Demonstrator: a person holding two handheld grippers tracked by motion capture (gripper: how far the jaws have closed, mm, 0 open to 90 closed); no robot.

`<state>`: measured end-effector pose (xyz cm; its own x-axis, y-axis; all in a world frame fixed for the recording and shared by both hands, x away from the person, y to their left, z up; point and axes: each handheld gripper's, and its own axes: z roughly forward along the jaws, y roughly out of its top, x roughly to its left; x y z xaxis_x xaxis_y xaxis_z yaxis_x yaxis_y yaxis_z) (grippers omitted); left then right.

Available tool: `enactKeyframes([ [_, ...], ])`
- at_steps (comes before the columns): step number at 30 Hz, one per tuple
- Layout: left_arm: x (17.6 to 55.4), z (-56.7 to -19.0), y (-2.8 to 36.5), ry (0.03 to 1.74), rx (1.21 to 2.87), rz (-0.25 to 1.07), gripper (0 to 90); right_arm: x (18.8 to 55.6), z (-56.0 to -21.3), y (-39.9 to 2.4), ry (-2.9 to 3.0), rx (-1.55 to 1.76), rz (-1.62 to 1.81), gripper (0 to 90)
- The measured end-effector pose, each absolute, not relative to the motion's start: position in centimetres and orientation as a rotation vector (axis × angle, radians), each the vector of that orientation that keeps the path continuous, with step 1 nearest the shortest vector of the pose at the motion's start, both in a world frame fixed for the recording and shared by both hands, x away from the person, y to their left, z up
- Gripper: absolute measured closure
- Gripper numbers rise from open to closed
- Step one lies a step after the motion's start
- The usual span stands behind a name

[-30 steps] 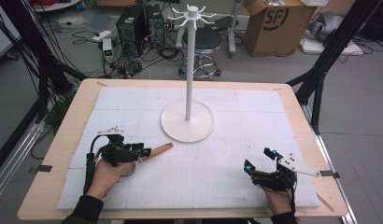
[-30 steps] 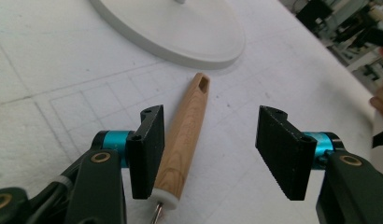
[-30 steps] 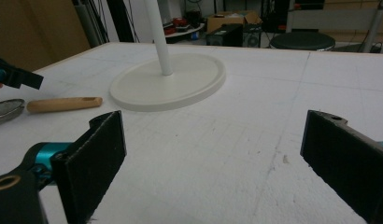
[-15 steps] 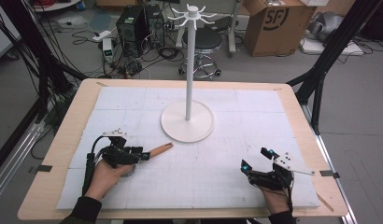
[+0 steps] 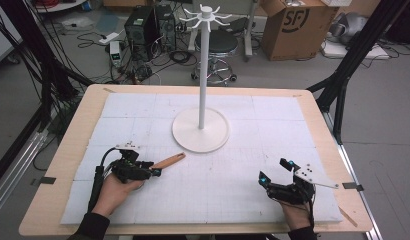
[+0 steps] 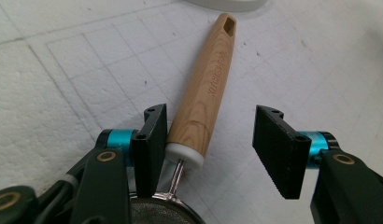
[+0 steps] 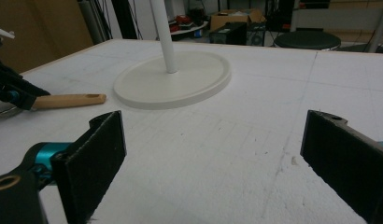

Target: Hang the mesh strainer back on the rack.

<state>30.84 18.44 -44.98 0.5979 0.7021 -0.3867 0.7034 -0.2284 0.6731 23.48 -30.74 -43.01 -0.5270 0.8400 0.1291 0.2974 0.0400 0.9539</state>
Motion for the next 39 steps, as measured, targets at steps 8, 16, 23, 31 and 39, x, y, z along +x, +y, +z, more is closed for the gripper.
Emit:
enactKeyframes([
  [8,30.5,-44.8,17.8,1.109,2.028,0.117,57.0,23.5,-43.1,-30.6,1.854,1.145,1.499,5.9],
  [16,30.6,-44.2,16.7,1.058,2.171,0.197,60.6,23.4,-43.1,-30.7,1.854,1.152,1.5,5.9],
  [23,30.9,-43.6,15.5,1.005,2.306,0.261,62.7,23.5,-43.1,-30.7,1.847,1.147,1.501,5.9],
  [31,31.5,-43.1,14.5,0.992,2.413,0.263,63.5,23.3,-43.0,-30.8,1.842,1.159,1.504,5.9],
  [39,32.7,-42.2,12.1,1.019,2.597,0.25,65.7,23.3,-43.0,-30.9,1.84,1.162,1.509,5.9],
])
